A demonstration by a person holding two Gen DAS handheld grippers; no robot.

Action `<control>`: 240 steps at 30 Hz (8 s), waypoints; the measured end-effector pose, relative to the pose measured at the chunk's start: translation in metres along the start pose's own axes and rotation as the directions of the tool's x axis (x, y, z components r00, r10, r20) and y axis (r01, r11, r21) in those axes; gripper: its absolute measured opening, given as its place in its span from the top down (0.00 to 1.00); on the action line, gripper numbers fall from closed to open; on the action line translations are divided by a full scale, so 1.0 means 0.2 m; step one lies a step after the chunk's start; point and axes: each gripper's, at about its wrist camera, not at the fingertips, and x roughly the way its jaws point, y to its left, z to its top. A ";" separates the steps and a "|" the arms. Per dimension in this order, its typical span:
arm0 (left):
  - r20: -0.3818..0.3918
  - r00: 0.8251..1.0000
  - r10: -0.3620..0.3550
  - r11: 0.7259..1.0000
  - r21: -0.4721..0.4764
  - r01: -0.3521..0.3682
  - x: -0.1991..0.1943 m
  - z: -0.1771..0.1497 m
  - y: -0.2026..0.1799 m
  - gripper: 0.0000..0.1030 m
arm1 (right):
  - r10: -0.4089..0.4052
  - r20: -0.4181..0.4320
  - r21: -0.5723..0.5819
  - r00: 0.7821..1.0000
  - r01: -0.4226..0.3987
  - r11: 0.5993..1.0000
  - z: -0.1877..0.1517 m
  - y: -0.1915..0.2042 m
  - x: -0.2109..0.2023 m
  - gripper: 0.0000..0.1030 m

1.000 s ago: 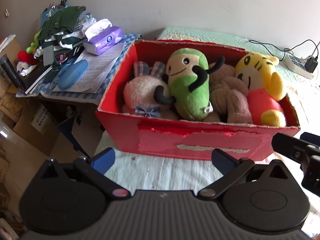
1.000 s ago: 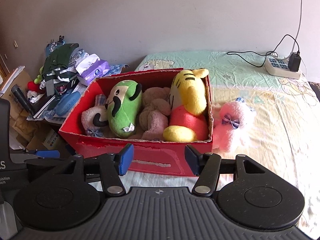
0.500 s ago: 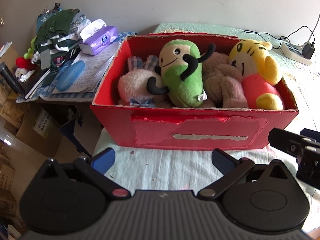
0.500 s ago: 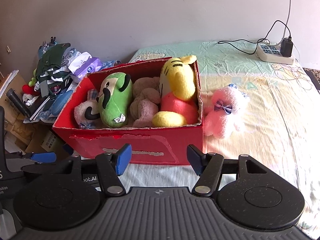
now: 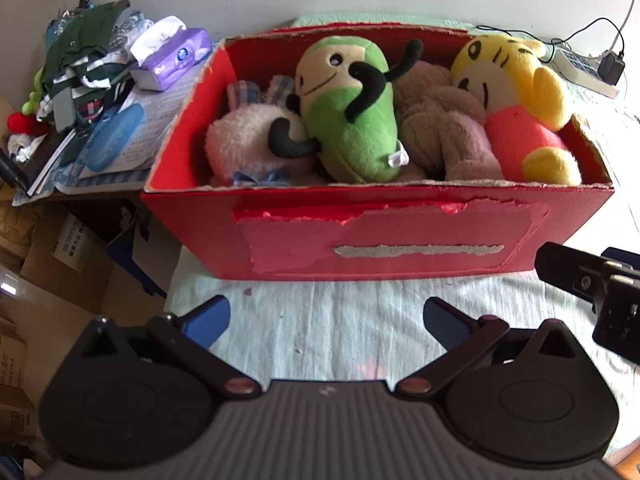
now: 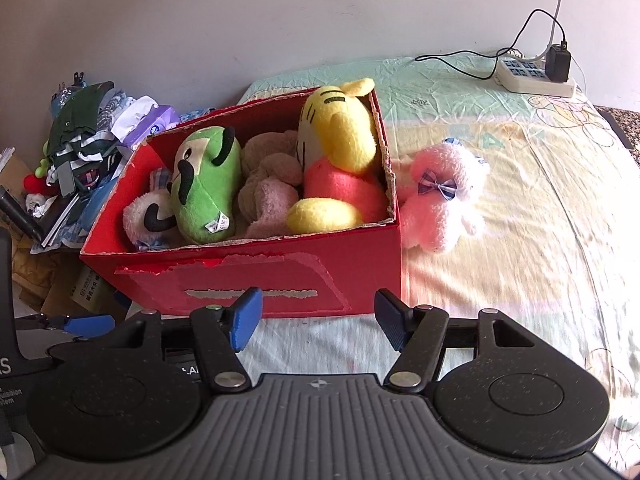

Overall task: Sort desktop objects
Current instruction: 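Withdraw the right gripper back from the red box, then move the right gripper toward the white bunny with plaid ears, then close the right gripper on the white bunny's body, then lift the white bunny with the right gripper and carry it to the red box, then lower the white bunny into the red box beside the tiger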

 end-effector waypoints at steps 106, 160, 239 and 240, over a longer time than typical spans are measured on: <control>-0.019 0.925 -0.380 0.907 0.189 0.377 0.27 0.09 -1.14 0.01 | 0.535 -0.212 0.304 0.818 -0.465 0.831 0.48 -1.04 0.74 0.63; -0.019 0.823 -0.568 0.812 0.149 0.564 0.44 0.40 -1.47 0.24 | 0.541 -0.052 0.499 0.840 -0.447 0.742 0.18 -1.65 0.42 0.35; 0.309 0.690 -0.655 0.754 0.207 0.623 -0.02 0.49 0.01 0.23 | 0.376 0.069 -0.054 0.924 -0.373 0.926 0.45 0.01 0.05 0.42; 0.305 0.696 -0.650 0.758 0.200 0.620 0.00 0.50 0.01 0.23 | 0.375 0.067 -0.049 0.925 -0.372 0.927 0.45 0.01 0.08 0.42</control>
